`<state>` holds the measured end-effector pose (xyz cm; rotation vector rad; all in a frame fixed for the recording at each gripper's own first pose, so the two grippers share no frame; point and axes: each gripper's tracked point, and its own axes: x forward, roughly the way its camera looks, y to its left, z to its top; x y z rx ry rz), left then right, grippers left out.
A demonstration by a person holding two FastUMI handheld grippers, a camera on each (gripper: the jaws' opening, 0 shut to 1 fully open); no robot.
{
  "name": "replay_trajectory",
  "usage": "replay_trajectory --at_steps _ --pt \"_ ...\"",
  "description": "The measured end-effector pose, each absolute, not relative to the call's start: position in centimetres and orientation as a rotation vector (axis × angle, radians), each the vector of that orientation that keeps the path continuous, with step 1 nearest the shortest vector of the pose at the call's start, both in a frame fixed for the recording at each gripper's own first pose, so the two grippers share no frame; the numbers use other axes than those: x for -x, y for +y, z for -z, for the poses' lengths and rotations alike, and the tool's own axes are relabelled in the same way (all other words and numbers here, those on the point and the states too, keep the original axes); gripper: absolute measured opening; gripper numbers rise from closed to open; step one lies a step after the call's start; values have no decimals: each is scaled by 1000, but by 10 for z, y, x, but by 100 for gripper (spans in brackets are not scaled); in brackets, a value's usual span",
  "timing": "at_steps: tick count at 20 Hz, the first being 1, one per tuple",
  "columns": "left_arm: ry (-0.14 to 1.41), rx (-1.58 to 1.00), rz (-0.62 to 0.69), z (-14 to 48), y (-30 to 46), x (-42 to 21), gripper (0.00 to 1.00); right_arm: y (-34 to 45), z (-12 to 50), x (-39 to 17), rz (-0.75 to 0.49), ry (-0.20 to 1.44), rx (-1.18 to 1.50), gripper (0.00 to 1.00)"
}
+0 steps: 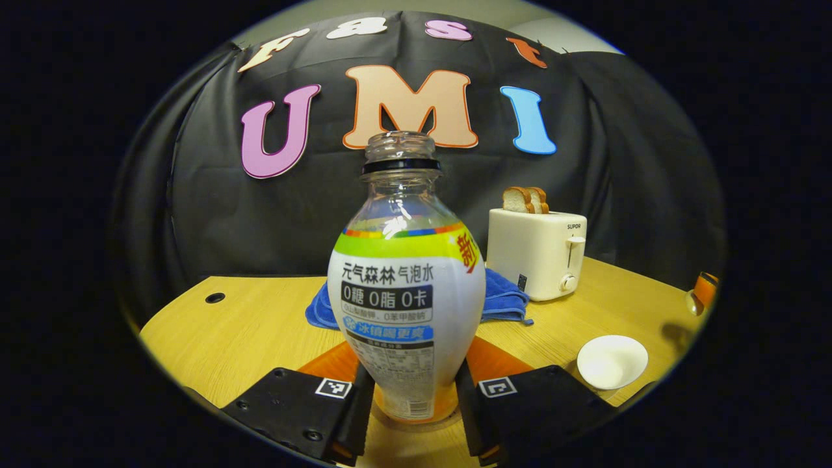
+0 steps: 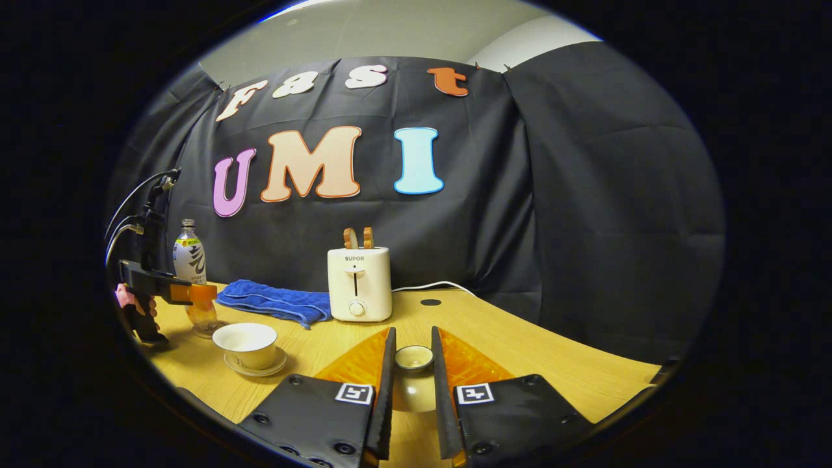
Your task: Open the teacup lid with one hand, grasp the water bottle and pour water into the teacup with the other hand; after pouring, place the water bottle on the coaster and then close the teacup lid.
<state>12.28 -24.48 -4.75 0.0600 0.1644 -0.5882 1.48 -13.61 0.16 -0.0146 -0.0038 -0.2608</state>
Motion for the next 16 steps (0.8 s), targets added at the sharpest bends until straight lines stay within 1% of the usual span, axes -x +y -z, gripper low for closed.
replay_trajectory --at_steps 4,9,12,14,15,16 --pt "184 -75 584 54 -244 -124 59 -136 -2 -15 261 -4 15 32" --pt "190 -75 583 57 -244 -124 61 -136 -1 -15 261 -4 15 33" --pt "192 -79 581 57 -245 -125 67 -136 -1 -15 263 -3 15 32" --pt "193 -78 588 56 -246 -122 68 -137 -1 -15 263 -4 15 31" --pt "190 -75 589 55 -247 -122 72 -137 -1 -15 263 -4 15 32" --pt "185 -75 587 52 -247 -122 83 -137 -1 -15 263 -4 15 33"
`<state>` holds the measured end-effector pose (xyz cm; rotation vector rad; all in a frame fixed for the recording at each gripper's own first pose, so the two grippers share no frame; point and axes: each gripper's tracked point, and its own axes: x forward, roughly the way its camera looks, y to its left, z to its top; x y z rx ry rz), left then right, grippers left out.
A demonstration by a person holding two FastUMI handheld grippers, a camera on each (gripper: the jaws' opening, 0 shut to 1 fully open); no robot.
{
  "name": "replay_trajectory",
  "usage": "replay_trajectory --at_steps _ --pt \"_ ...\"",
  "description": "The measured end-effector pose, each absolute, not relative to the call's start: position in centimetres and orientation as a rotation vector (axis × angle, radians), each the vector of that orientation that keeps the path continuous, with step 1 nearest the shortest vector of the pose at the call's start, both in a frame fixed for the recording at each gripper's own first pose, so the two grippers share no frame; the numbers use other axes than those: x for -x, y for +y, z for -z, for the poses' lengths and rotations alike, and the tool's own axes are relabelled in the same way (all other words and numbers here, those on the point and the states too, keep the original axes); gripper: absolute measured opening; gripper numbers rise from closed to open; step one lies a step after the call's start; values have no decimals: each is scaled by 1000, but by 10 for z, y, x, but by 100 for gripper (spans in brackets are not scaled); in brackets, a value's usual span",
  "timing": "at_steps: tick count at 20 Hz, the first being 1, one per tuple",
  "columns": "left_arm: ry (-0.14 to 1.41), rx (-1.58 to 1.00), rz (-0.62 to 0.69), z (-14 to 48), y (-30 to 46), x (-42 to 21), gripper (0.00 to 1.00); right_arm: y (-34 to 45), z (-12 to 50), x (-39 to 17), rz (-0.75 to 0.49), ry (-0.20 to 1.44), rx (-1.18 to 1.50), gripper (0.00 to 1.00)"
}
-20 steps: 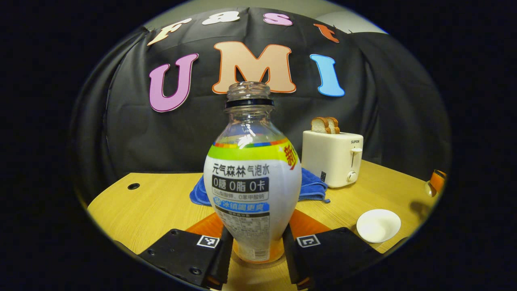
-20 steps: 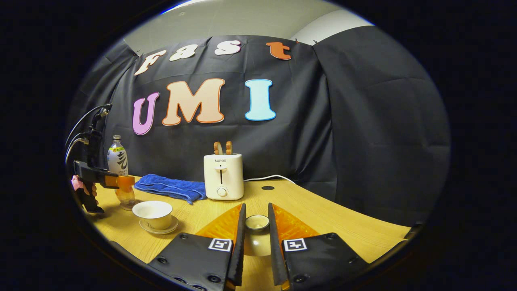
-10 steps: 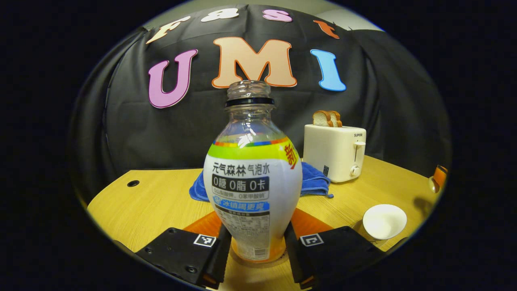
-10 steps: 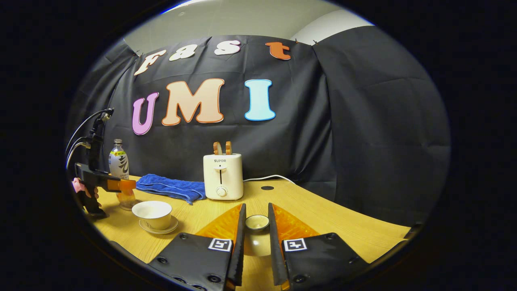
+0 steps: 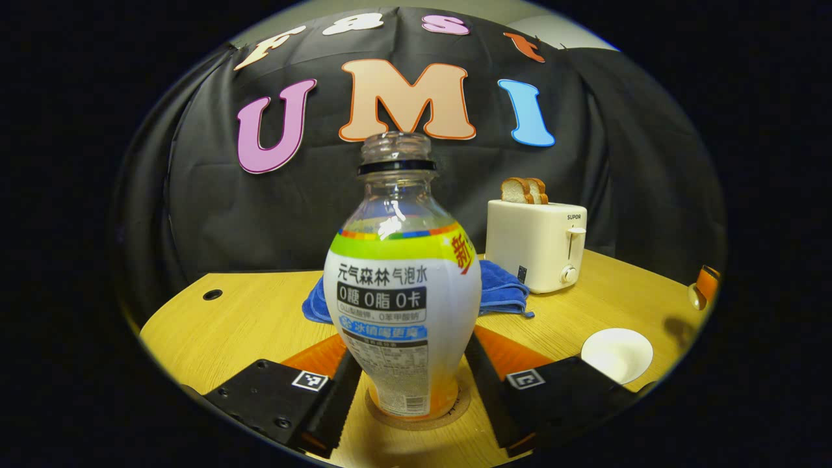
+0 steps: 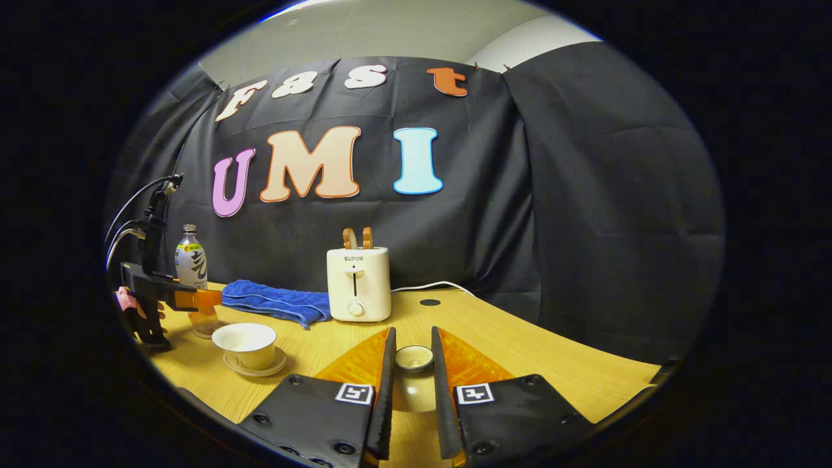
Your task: Open the teacup lid with one hand, grasp the water bottle and pour water into the teacup with the other hand; after pouring, place the water bottle on the coaster and then close the teacup lid.
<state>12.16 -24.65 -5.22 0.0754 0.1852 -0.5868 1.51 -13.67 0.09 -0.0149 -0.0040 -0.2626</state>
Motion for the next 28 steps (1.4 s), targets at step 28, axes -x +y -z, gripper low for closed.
replay_trajectory --at_steps 28 --pt "-34 -46 407 27 -143 -41 95 -43 5 -59 -8 12 5 30"
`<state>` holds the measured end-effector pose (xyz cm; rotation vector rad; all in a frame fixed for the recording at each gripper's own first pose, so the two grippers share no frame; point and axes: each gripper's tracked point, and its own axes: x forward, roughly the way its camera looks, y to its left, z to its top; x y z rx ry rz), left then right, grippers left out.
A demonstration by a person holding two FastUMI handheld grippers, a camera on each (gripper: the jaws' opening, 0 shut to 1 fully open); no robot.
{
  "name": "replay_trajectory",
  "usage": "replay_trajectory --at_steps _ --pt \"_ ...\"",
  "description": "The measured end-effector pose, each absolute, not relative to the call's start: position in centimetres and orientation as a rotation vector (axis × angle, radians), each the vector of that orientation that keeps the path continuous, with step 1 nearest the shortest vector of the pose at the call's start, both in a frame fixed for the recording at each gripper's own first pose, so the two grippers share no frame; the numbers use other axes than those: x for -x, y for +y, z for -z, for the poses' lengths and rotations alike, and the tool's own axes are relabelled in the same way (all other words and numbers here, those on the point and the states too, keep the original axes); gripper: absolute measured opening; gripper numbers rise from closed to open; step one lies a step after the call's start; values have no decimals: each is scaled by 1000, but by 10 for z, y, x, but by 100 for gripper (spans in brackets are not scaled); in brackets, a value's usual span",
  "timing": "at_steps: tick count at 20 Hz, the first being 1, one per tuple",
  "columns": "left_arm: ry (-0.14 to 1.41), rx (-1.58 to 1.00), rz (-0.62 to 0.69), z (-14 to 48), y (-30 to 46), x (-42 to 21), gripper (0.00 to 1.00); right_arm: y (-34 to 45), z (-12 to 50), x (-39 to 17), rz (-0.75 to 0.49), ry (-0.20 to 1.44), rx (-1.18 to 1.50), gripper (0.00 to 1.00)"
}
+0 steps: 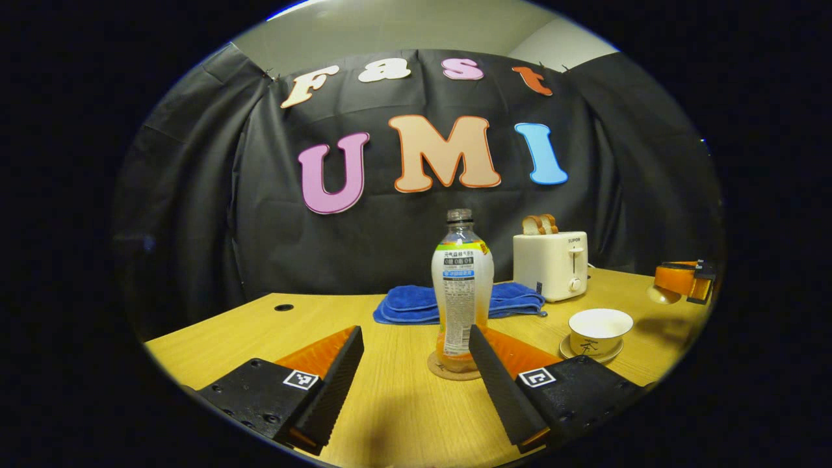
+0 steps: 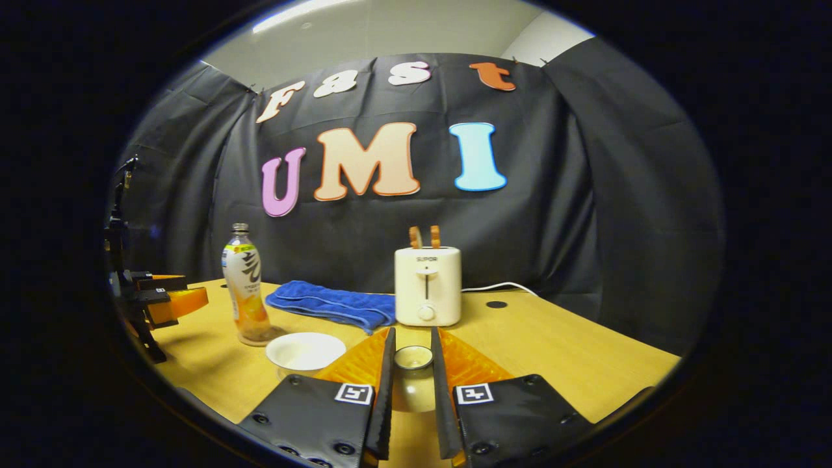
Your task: Open the teacup lid with one hand, grasp the water bottle and pour water into the teacup with the other hand; after pouring, place the water bottle on the coaster and then close the teacup lid.
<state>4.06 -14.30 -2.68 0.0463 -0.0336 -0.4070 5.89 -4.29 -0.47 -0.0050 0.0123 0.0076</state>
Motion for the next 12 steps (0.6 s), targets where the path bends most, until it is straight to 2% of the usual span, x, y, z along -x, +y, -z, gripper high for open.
replay_trajectory --at_steps 4,12 --pt "-27 -14 328 28 -104 -25 94 -14 6 -71 -63 14 1 34" --pt "-25 -6 190 27 -60 -18 95 55 8 -92 -284 30 -7 31"
